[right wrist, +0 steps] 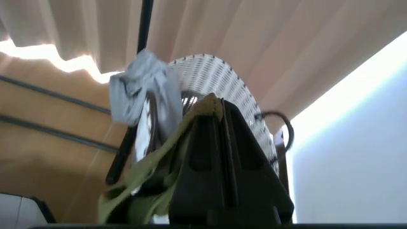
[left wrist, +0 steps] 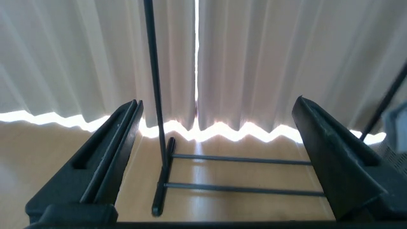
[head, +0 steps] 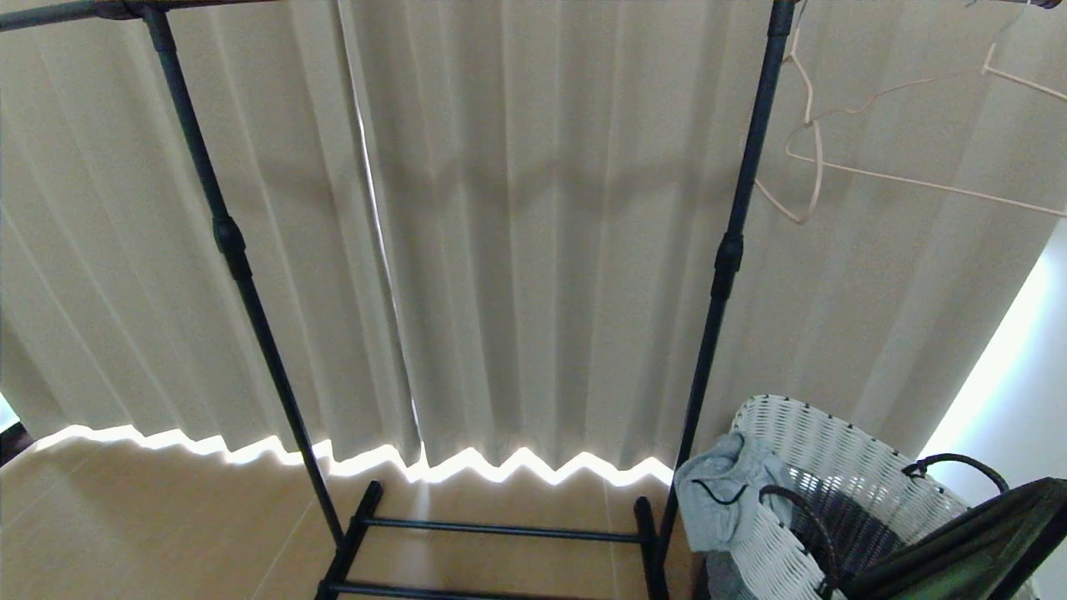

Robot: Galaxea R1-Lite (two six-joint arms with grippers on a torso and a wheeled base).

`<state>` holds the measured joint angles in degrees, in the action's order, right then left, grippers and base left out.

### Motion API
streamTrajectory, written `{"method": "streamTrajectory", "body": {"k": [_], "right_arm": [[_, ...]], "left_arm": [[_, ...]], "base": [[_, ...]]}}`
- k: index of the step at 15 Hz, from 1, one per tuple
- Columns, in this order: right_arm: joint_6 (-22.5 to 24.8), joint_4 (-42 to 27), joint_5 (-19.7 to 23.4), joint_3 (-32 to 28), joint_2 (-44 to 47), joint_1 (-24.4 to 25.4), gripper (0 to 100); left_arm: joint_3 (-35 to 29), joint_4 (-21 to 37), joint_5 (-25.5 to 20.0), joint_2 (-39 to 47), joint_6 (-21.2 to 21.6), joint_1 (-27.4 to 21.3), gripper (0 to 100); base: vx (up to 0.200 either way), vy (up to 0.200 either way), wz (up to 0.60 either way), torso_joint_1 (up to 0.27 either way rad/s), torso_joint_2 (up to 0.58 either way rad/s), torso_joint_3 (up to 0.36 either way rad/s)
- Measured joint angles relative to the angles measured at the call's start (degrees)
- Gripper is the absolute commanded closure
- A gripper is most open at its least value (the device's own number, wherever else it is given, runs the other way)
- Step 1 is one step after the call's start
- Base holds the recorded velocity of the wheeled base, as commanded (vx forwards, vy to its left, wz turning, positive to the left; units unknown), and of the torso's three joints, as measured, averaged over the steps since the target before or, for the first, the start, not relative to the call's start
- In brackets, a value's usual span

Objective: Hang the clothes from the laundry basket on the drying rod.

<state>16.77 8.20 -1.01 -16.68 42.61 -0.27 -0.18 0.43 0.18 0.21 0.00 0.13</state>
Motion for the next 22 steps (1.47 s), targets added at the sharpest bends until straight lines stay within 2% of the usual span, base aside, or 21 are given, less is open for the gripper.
{"method": "streamTrajectory", "body": {"k": [6, 17, 22], "right_arm": [[0.0, 0.0, 0.0, 0.3, -0.5, 0.0, 100], [0.1, -0.1, 0.0, 0.6, -1.2, 0.0, 100], [0.2, 0.0, 0.0, 0.4, -1.3, 0.0, 100]], "left_arm": [[0.0, 0.0, 0.1, 0.0, 0.0, 0.0, 0], [0.0, 0.0, 0.2, 0.0, -0.2, 0.0, 0], [0.0, 0.0, 0.1, 0.0, 0.2, 0.0, 0]], "base": [[0.0, 0.0, 0.0, 0.0, 0.0, 0.0], [0.0, 0.2, 0.0, 0.001, 0.0, 0.004], [0.0, 0.0, 0.0, 0.0, 0.0, 0.0]]}}
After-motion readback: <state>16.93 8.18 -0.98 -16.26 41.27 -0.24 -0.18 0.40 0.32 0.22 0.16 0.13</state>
